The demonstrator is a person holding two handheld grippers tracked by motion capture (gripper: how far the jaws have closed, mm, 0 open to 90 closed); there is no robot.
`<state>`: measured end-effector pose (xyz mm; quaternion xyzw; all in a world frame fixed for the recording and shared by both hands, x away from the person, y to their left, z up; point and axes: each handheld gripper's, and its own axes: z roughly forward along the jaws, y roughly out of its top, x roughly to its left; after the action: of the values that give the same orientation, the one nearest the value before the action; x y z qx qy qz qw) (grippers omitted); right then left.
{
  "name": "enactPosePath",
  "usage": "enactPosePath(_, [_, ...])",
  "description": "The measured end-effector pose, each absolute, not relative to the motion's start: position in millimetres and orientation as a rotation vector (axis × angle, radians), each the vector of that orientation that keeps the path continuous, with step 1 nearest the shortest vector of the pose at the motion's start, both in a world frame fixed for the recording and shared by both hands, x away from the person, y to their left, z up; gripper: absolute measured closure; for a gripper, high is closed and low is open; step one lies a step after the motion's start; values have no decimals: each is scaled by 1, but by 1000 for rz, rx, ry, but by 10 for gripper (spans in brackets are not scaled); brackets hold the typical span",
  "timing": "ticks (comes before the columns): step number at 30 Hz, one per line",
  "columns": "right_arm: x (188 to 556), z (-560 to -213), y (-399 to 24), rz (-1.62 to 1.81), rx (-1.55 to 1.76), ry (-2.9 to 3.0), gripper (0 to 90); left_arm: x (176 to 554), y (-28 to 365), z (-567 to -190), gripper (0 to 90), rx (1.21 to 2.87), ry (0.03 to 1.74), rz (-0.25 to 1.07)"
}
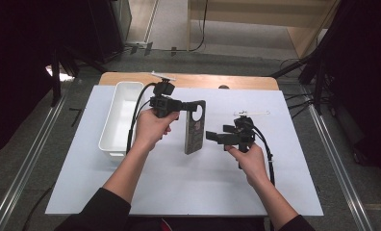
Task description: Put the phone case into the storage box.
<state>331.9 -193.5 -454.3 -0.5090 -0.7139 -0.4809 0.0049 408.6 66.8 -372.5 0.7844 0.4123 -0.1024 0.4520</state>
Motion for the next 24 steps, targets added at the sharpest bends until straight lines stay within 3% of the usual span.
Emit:
enactPosePath(6, [331,-453,-196,-1513,-1565,-2254,1,403,70,-368,792,1954,978,-249])
enactPosePath(8, [330,-452,-196,-1512,-1552,-2273,59,401,72,-367,792,1951,968,-252])
enactPosePath(24, [326,-448,-195,-1530,-1489,-2295,59,387,82,-363,791,1978,871,-263])
